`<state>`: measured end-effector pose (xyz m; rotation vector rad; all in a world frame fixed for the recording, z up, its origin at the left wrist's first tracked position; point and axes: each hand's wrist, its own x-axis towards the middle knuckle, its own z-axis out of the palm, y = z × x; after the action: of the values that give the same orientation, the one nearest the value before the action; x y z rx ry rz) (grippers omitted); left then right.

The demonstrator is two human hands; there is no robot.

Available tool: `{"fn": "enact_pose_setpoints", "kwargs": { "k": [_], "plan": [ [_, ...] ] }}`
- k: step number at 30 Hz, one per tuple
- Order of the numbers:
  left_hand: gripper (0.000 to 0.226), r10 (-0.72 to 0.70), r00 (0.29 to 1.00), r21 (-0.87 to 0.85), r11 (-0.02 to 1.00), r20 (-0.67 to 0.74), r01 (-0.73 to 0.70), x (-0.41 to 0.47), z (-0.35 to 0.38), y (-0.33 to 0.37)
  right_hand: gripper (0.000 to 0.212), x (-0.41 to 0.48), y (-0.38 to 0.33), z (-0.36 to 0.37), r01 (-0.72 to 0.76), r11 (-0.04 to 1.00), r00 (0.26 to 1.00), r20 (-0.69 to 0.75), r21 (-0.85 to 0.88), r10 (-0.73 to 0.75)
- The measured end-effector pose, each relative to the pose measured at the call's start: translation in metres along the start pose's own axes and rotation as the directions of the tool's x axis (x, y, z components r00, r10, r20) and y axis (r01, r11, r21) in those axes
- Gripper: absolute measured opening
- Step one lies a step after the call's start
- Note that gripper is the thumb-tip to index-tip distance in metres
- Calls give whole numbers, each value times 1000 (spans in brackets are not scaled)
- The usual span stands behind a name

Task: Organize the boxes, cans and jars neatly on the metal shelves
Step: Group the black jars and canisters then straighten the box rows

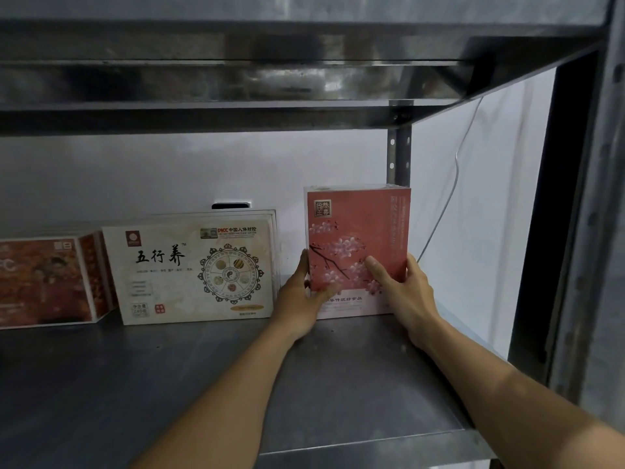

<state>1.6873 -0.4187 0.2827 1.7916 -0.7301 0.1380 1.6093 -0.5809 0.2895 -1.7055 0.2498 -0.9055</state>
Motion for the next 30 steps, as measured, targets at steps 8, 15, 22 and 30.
{"fn": "enact_pose_setpoints", "kwargs": {
  "k": [8, 15, 22, 30],
  "plan": [
    [76, -14, 1000, 3, 1000, 2, 14, -2, 0, 2, 69, 2, 2, 1, -12, 1000, 1000, -4, -13, 12],
    [74, -18, 1000, 4, 1000, -9, 18, -2, -1, 1, 67, 4, 5, 0, -19, 1000, 1000, -1, -13, 19],
    [78, -24, 1000, 17, 1000, -8, 24, -3, -1, 3, 71, 3, 3, 1, -9, 1000, 1000, 13, 5, 9],
    [59, 3, 999, 99, 995, -39, 1, -8, -1, 8, 66, -3, -2, 2, 7, 999, 1000, -1, -50, -7]
  ]
}}
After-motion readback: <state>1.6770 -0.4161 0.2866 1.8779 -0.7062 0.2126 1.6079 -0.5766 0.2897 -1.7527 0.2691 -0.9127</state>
